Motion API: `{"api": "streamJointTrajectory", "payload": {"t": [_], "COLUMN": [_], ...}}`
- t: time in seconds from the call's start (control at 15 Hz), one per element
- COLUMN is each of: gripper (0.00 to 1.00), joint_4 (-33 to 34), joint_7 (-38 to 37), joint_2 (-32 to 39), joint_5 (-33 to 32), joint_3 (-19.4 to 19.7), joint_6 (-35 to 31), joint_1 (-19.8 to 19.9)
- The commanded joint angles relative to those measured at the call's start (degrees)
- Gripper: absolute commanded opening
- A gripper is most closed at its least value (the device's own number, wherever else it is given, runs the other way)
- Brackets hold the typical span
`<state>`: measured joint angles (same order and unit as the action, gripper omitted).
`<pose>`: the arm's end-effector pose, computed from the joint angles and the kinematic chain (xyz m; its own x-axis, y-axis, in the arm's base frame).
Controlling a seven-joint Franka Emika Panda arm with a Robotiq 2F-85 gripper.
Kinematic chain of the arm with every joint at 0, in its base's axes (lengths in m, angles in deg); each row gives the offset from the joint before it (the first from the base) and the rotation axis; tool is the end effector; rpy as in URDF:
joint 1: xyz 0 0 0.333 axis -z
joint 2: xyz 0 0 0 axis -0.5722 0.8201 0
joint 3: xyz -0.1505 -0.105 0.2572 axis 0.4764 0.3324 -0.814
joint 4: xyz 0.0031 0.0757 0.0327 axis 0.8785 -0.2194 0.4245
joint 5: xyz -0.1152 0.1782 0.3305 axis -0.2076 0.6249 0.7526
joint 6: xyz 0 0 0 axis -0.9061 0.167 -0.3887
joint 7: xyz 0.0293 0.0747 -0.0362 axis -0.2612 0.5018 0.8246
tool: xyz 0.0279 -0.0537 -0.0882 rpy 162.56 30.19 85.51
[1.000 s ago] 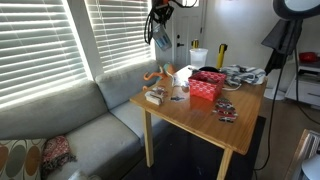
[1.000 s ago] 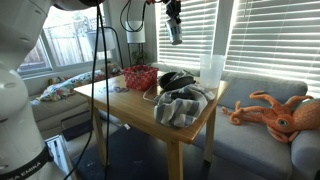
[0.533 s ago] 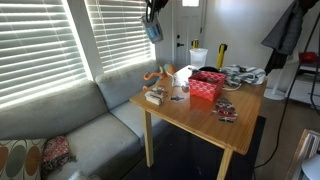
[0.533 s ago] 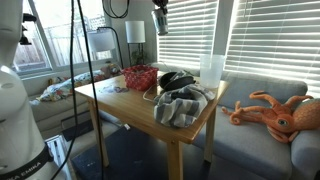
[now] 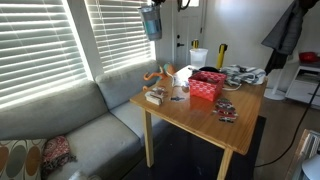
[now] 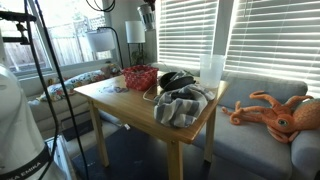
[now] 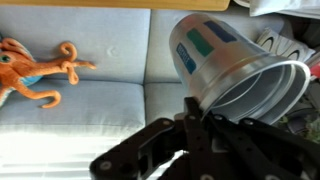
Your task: Pick up the silver cup and put it on the two wooden blocks on the top left side of the table
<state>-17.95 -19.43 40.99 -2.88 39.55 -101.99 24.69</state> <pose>0.5835 0.1814 0.7134 0.8646 0.2010 0.4606 0.2551 -0.9652 -0.0577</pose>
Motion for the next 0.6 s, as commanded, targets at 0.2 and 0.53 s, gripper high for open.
{"api": "streamJointTrajectory", "payload": {"t": [0.2, 0.53], "gripper": [0.05, 0.01], "joint_4": [-7.57, -8.88], "joint_7": [7.76, 8.09], "joint_2": [-5.05, -5.86], "joint_5": [7.21, 7.50], "joint_3": [0.09, 0.11], "joint_6": [-3.83, -4.22], "joint_1": [2.33, 2.34]}}
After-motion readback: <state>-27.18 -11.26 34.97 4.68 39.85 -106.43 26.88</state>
